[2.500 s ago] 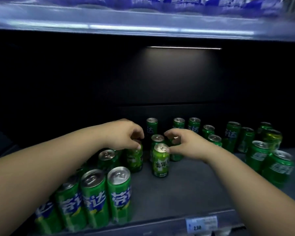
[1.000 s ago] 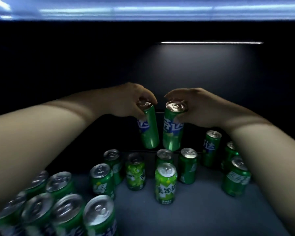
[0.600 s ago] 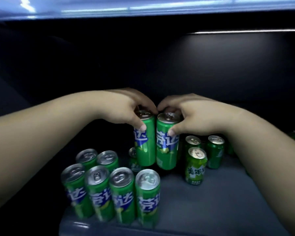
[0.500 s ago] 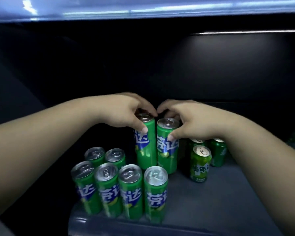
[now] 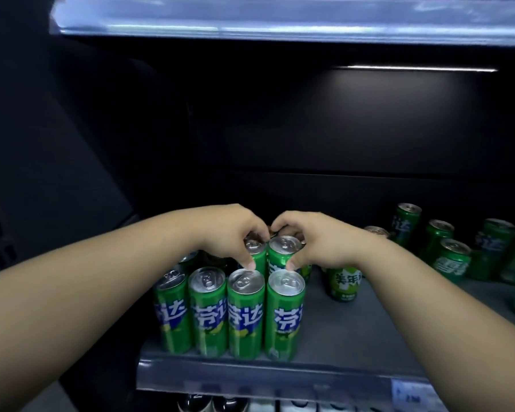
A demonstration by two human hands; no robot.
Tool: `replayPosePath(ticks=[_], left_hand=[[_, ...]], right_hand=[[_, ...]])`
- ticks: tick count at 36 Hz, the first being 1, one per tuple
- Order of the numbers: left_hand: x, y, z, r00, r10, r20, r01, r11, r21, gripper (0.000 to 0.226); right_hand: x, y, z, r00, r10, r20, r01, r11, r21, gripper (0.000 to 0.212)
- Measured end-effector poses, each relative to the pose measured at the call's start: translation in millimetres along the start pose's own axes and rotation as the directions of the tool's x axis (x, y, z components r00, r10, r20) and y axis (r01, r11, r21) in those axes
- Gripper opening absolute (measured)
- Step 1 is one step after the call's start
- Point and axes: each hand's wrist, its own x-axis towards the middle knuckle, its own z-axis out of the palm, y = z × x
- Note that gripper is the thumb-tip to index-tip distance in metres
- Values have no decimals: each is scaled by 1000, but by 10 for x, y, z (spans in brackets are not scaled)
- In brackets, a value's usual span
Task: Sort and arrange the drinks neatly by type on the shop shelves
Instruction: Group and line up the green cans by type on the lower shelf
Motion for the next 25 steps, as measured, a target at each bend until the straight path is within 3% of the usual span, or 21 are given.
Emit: replayPosePath(ticks=[8,25], left_hand=[[4,-39,26,999,-32,41,37,992,-121,58],[128,-31,93,992,-90,87,96,993,-67,51]], right_hand=[[19,1,29,999,7,32,-9,998,68,61],[160,254,103,998,-3,64,-1,998,60,60]])
